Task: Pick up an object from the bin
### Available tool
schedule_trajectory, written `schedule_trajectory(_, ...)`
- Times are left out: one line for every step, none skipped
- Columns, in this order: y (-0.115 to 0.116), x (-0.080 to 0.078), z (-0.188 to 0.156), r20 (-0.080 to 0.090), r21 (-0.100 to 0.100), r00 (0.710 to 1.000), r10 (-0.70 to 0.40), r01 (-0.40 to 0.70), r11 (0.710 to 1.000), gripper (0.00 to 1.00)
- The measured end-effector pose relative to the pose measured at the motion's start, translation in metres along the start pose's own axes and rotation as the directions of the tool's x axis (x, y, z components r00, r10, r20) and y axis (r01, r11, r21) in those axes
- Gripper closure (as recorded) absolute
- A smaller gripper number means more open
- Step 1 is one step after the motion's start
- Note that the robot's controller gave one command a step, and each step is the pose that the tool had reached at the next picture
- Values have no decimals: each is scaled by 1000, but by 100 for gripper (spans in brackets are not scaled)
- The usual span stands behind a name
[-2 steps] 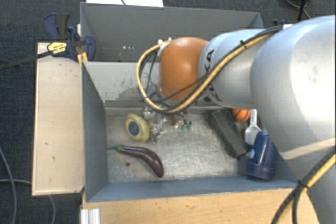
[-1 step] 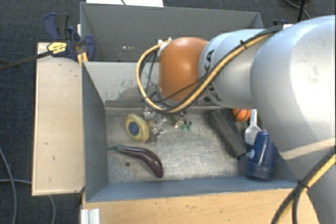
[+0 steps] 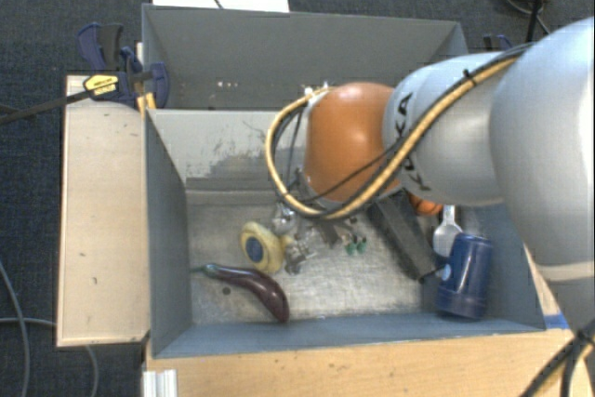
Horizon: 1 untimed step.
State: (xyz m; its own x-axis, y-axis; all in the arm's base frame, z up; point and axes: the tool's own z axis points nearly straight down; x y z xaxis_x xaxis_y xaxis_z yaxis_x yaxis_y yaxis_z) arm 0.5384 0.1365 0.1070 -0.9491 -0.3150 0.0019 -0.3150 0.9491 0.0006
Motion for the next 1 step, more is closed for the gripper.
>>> schedule_trajectory(-9, -54, -104, 5, 1, 1000, -16, 16, 1000, 100)
